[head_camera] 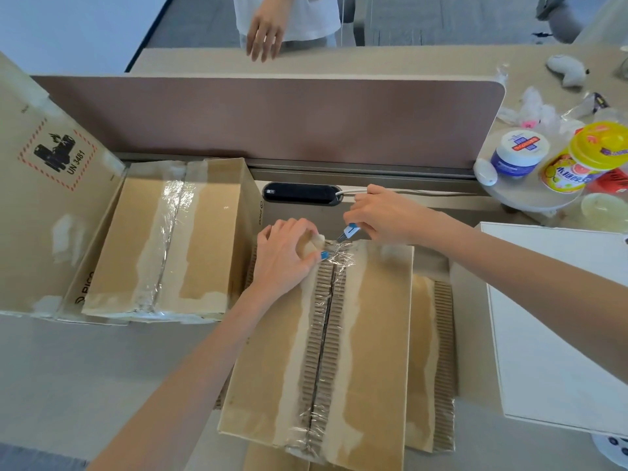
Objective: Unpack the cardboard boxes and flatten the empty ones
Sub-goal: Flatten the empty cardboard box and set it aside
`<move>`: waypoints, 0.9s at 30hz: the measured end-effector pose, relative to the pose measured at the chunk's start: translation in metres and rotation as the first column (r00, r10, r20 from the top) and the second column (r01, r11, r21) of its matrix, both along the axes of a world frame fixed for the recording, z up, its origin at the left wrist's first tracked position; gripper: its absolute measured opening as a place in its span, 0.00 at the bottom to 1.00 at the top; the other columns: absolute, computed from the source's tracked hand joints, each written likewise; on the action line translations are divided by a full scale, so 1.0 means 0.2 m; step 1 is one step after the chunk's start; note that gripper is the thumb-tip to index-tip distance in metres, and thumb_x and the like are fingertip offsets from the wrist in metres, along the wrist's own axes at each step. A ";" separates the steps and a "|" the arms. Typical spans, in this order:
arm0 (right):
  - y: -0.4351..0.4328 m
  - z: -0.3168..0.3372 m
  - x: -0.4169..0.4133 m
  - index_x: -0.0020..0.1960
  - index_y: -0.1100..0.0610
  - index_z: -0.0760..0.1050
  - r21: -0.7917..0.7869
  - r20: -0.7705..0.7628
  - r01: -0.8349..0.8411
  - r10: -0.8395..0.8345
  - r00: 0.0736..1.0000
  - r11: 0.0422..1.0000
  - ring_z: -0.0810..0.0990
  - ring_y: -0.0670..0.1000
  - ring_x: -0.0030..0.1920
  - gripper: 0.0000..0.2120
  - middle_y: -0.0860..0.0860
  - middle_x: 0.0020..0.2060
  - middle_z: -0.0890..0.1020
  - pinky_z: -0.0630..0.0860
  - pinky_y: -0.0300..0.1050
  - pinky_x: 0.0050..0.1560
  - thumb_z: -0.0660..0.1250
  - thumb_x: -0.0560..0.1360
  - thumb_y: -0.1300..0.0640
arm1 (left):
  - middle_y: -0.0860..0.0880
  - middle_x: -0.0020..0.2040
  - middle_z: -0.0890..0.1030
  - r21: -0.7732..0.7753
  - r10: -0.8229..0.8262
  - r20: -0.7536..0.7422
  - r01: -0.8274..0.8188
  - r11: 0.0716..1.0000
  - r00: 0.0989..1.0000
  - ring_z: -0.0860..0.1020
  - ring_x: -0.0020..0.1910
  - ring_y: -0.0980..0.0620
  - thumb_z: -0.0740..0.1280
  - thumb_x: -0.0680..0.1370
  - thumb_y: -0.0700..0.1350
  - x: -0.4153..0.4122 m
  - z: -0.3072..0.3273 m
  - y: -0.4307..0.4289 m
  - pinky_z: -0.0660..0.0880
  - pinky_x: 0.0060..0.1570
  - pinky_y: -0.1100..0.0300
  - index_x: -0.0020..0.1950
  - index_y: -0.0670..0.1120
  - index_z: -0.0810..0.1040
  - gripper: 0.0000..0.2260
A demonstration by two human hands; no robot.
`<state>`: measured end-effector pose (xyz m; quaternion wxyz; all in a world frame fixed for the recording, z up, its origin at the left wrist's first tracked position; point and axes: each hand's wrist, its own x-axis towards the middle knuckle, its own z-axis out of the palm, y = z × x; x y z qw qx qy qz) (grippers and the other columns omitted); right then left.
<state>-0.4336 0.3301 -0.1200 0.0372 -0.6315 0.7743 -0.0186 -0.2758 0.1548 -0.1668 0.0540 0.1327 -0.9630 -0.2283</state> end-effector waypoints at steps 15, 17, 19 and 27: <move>0.04 0.06 0.04 0.57 0.53 0.73 0.134 -0.109 0.230 -0.217 0.970 0.964 0.76 0.51 0.50 0.07 0.48 0.51 0.80 0.67 0.44 0.49 0.60 0.80 0.57 | 0.61 0.55 0.75 0.199 -0.005 0.019 0.001 0.980 1.000 0.71 0.57 0.57 0.69 0.76 0.53 0.00 0.02 -0.02 0.66 0.65 0.48 0.52 0.59 0.73 0.08; 0.04 0.07 0.06 0.57 0.54 0.71 0.158 -0.024 0.349 -0.350 0.936 0.924 0.76 0.52 0.45 0.07 0.51 0.49 0.80 0.70 0.44 0.41 0.56 0.81 0.57 | 0.62 0.53 0.75 0.228 0.024 0.012 -0.026 0.973 1.000 0.71 0.56 0.59 0.68 0.78 0.50 -0.02 0.03 -0.02 0.67 0.63 0.47 0.50 0.58 0.74 0.04; 0.03 0.07 0.08 0.56 0.56 0.70 0.160 0.046 0.423 -0.434 0.900 0.892 0.76 0.54 0.42 0.09 0.53 0.47 0.79 0.70 0.47 0.38 0.53 0.82 0.57 | 0.61 0.53 0.76 0.234 0.068 0.031 -0.074 0.970 0.997 0.70 0.56 0.59 0.68 0.80 0.47 -0.03 0.04 0.00 0.66 0.63 0.49 0.49 0.57 0.75 0.05; 0.04 0.08 0.15 0.54 0.56 0.67 0.245 0.425 0.460 -0.521 0.740 0.853 0.71 0.53 0.43 0.07 0.50 0.46 0.72 0.64 0.46 0.38 0.58 0.77 0.64 | 0.58 0.53 0.78 0.263 0.210 0.035 -0.211 0.941 0.977 0.71 0.57 0.56 0.67 0.80 0.45 -0.12 0.07 0.00 0.67 0.62 0.48 0.47 0.57 0.75 0.06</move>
